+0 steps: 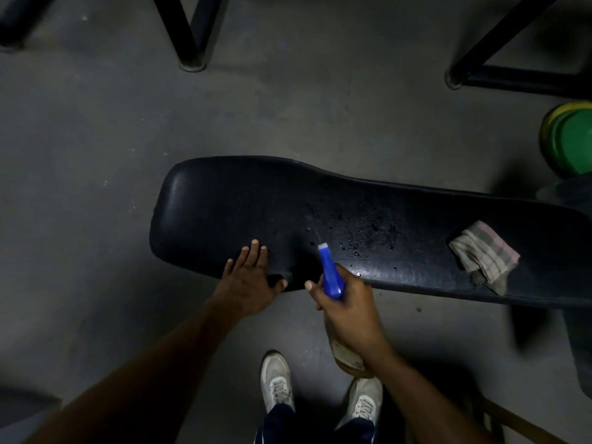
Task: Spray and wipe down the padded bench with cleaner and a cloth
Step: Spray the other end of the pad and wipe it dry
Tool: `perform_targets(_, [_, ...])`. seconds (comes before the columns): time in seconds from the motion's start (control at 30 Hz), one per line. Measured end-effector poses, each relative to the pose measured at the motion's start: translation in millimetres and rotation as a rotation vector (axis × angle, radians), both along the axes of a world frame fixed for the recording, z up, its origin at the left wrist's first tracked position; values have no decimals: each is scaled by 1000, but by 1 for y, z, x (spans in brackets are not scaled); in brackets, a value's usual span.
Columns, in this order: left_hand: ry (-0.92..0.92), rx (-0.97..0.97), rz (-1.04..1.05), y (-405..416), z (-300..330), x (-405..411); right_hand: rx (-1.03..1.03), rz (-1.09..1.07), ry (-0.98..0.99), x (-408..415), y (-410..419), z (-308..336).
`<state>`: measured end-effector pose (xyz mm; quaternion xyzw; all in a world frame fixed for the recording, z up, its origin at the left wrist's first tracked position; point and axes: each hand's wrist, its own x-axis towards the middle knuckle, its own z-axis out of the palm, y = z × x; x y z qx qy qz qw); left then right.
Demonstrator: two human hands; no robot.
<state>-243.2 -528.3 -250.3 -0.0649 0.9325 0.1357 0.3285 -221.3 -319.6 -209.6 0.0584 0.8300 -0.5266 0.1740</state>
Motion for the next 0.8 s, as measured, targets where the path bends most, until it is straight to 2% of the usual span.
perform_targets(0.3, [2, -3, -29, -2, 0, 2, -23, 5, -78, 38, 13, -16])
perform_targets(0.53, [54, -6, -9, 1, -4, 10, 111, 25, -149, 62, 62, -27])
perform_targets(0.8, [99, 56, 80, 3, 4, 17, 192, 288, -97, 60, 58, -25])
